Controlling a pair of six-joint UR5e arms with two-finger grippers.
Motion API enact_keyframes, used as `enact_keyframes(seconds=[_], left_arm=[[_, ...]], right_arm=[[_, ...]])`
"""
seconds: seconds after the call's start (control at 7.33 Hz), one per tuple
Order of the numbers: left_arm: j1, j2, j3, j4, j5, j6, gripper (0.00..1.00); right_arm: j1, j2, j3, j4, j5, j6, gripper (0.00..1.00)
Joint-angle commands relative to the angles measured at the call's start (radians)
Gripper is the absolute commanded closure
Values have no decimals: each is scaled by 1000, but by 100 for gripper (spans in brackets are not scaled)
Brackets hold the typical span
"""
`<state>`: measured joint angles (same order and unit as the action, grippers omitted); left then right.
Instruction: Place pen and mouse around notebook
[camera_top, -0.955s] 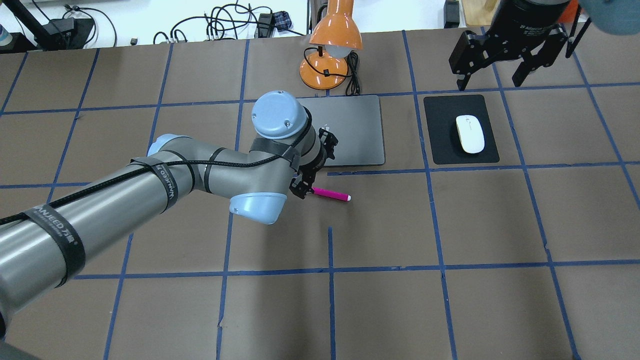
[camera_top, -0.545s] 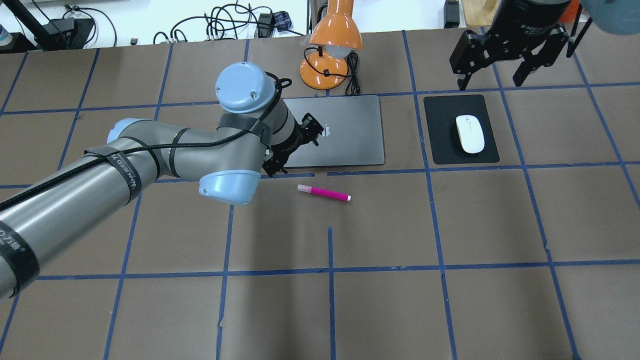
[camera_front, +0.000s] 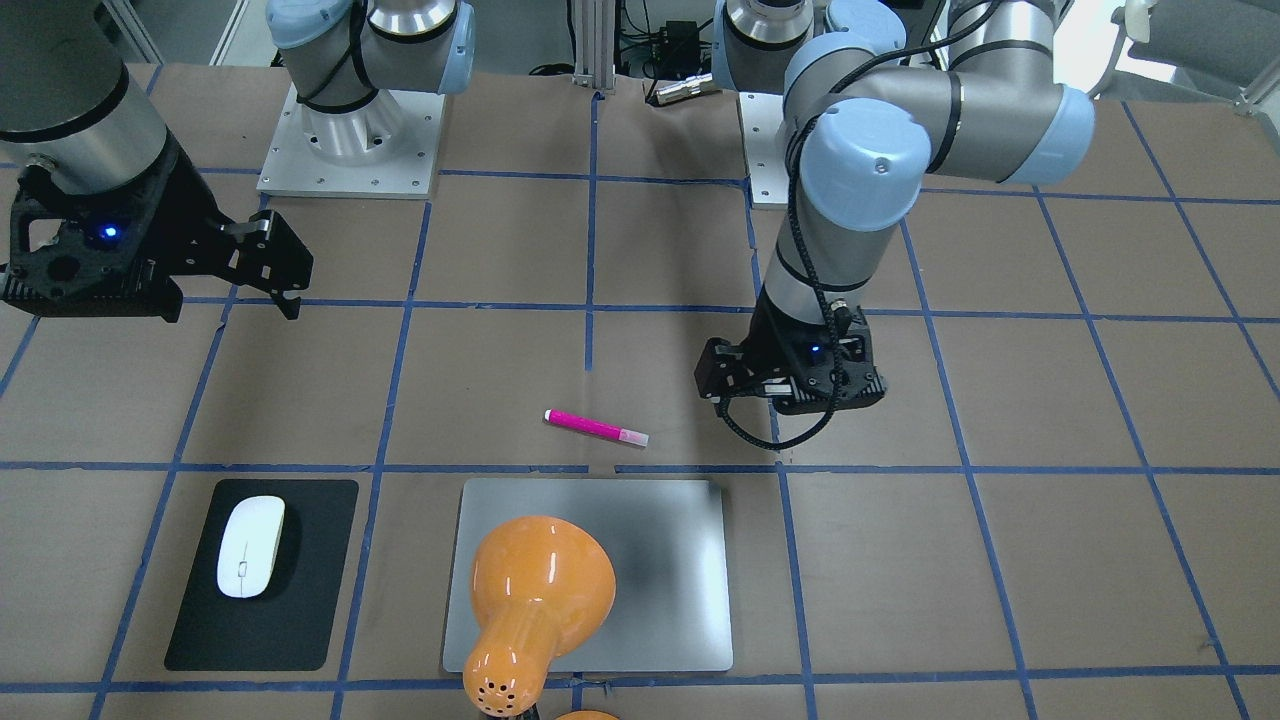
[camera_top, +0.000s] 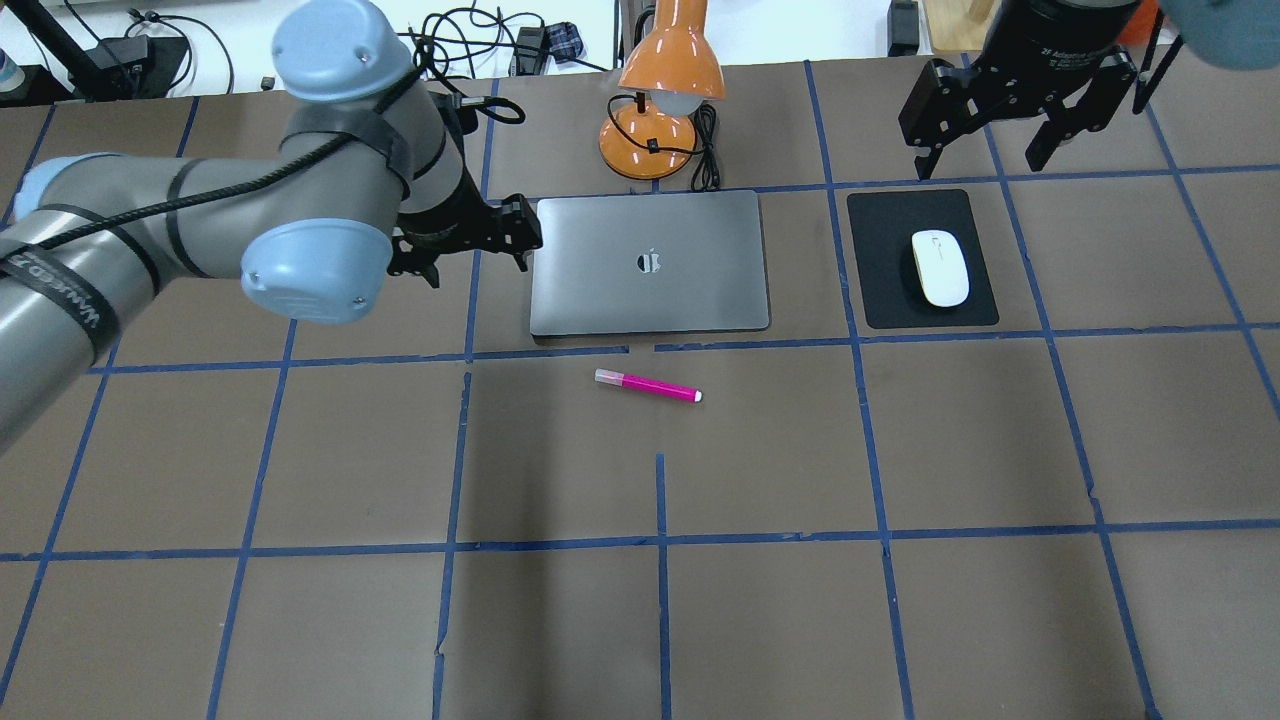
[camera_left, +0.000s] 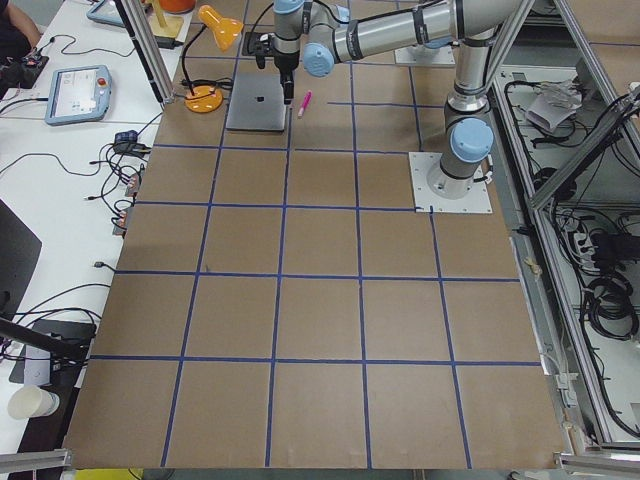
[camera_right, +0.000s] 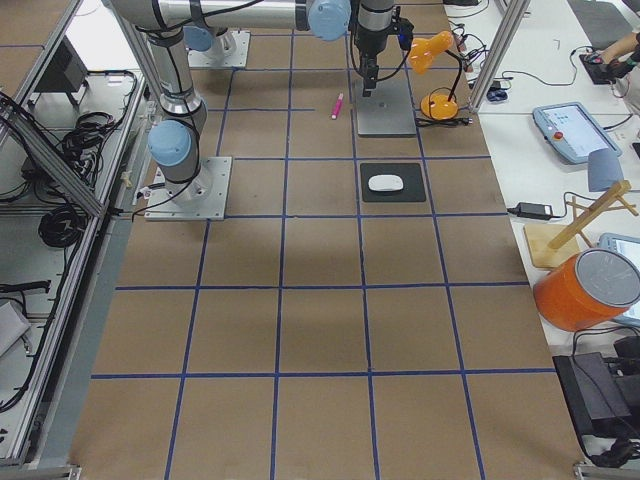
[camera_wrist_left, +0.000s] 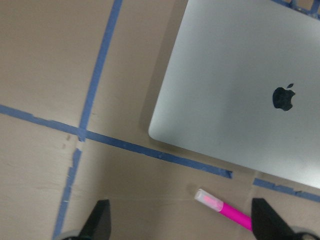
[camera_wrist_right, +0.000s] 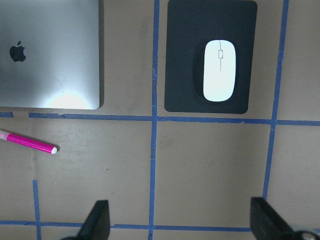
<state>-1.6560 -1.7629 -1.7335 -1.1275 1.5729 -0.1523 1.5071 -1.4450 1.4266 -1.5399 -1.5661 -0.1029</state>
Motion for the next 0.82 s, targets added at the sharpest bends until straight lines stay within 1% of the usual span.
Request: enact_keyframes(seconds=[0.0,0.14,0.27,0.41,0.55,0.68], left_arm=[[74,68,14,-154,54,267,0],[81,109,29,-248,49,275,0],[81,158,61,-376,48,277,0],[81,192,104,-491,48,278,0],[81,216,118,-585,36,264,0],[88,238,118,-616,39,257,0]], right_arm=[[1,0,0,0,0,2,0],[2,0,0,0,0,2,0],[1,0,0,0,0,0,0],[1,0,0,0,0,0,0],[1,0,0,0,0,0,0],[1,0,0,0,0,0,0]])
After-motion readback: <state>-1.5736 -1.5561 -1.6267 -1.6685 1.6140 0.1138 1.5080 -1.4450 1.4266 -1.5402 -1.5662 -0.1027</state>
